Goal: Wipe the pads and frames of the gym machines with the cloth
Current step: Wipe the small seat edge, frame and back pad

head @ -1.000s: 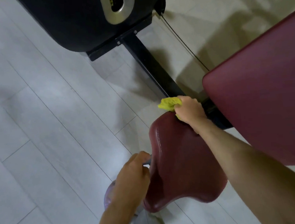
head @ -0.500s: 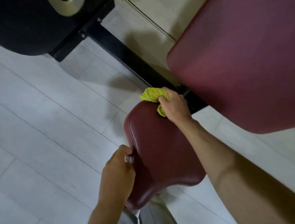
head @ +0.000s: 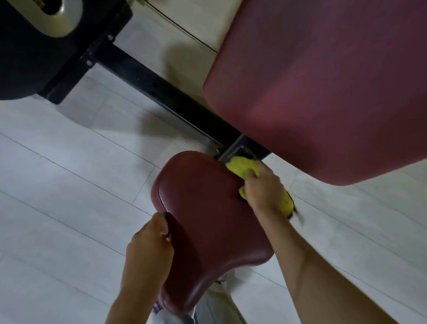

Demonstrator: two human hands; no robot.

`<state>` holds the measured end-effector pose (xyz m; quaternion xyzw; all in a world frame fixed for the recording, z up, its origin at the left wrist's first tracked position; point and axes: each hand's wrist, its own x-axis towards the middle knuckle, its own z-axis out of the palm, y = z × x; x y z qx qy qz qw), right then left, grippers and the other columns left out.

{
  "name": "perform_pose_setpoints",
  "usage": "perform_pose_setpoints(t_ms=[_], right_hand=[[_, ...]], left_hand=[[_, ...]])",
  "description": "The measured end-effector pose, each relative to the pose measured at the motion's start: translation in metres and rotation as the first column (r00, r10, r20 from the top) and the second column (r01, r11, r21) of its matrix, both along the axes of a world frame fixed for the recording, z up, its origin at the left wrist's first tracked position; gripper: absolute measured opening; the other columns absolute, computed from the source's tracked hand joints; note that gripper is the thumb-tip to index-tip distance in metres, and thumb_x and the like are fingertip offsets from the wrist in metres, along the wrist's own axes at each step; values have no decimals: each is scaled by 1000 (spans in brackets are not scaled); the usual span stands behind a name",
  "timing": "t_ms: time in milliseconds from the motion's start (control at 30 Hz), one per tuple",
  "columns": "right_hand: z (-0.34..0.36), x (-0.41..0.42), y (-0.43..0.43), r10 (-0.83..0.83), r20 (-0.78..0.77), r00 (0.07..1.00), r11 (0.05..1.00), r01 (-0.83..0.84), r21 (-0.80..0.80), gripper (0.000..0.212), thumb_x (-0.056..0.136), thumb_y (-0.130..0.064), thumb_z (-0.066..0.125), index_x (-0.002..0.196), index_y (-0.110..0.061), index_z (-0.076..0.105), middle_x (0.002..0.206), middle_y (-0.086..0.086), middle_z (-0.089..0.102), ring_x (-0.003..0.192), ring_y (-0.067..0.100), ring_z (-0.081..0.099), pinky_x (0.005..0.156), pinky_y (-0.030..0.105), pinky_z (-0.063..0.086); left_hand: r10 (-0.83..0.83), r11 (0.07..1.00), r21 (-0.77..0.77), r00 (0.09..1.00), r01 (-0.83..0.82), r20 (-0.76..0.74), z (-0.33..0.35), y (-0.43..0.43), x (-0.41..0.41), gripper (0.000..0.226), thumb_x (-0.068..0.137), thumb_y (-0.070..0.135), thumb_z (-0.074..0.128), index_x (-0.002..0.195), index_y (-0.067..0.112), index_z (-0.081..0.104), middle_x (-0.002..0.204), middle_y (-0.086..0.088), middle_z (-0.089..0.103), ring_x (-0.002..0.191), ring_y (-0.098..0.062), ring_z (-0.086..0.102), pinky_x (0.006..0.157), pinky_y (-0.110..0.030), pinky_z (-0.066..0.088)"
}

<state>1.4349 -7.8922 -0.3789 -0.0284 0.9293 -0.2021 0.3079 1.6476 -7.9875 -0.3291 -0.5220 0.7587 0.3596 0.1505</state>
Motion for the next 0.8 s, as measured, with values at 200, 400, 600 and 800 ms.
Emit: perform_pose_setpoints(t_ms=[200, 400, 600, 800], right_hand=[[-8, 0, -45, 270, -27, 963, 946, -270, -179, 41, 96, -37, 42, 130, -24, 61, 121, 2, 71, 112, 28, 65, 91, 43, 51], [-16, -6, 61, -11, 12, 1000, 999, 11, -36, 23, 99, -24, 47, 116, -26, 62, 105, 6, 72, 100, 36, 65, 93, 49, 50], [-4, 44, 117, -433, 15, 901, 893, 431, -130, 23, 99, -12, 44, 106, -26, 62, 91, -12, 68, 89, 22, 65, 78, 35, 44], [7, 113, 97, -722, -104, 684, 691, 704, -167, 18, 101, -15, 40, 105, -29, 52, 88, -3, 64, 80, 27, 61, 77, 40, 46]], left_hand=[[20, 999, 31, 999, -20, 30, 2, -2, 2, 31, 82, -7, 48, 85, 24, 52, 81, 6, 62, 70, -18, 54, 63, -35, 38], [-19, 998, 53, 998, 16, 58, 2, -3, 4, 40, 80, -9, 52, 88, 30, 52, 93, 6, 69, 73, -20, 61, 62, -32, 39], [1, 999, 49, 999, -3, 46, 5, 9, 6, 37, 84, -7, 53, 97, 28, 55, 100, -1, 72, 80, -28, 63, 69, -33, 40], [-106, 987, 118, 994, 104, 6, 13, -4, 12, 38, 88, -10, 50, 115, 15, 61, 117, -7, 73, 98, -32, 68, 79, -31, 43]])
